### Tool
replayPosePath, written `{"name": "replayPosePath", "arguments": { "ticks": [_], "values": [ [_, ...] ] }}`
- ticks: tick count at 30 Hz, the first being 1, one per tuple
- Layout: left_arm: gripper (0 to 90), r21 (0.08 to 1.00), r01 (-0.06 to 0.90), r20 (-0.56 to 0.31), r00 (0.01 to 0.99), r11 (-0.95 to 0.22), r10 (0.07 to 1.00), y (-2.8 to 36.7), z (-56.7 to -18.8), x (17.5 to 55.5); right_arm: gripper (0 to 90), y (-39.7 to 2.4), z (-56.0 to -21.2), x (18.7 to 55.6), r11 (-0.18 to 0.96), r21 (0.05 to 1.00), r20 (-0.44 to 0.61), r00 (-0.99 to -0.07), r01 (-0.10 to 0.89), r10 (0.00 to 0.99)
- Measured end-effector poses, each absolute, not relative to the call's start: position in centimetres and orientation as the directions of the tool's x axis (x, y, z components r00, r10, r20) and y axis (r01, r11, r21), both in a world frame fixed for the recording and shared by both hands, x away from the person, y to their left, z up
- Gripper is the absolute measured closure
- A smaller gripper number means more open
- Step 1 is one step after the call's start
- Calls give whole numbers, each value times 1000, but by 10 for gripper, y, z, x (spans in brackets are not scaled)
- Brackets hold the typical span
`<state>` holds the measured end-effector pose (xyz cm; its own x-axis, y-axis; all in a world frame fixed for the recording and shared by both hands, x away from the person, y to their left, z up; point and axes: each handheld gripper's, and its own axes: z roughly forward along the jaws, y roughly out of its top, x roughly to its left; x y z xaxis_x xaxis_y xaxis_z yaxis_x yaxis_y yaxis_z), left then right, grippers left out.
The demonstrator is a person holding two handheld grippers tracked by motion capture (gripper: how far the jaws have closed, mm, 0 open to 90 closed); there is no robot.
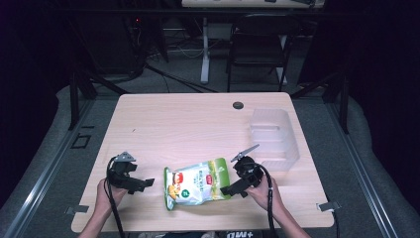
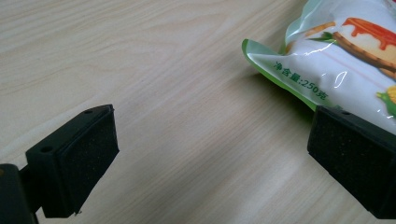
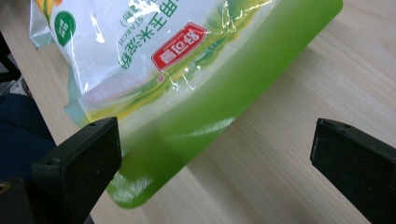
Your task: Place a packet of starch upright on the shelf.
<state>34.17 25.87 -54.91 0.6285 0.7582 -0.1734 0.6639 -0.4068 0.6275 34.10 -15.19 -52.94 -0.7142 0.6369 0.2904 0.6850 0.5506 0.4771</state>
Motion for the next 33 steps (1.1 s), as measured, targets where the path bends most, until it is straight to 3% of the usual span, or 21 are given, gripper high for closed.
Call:
{"name": "replayPosePath", "arguments": {
  "ticks": [19,21,24,33],
  "values": [
    [2,640,684,-234,608,-350,759,263,-549,342,53,-130,-542,355,548,433,379,-696,716,610],
    [4,640,684,-233,606,-350,760,262,-549,342,143,-128,-543,355,541,432,388,-690,722,611],
    [4,634,677,-207,615,-374,761,259,-548,341,149,-128,-545,356,531,427,400,-680,732,615],
    [47,632,670,-187,620,-390,762,257,-547,340,324,-129,-546,356,482,445,413,-651,755,638]
  ]
}}
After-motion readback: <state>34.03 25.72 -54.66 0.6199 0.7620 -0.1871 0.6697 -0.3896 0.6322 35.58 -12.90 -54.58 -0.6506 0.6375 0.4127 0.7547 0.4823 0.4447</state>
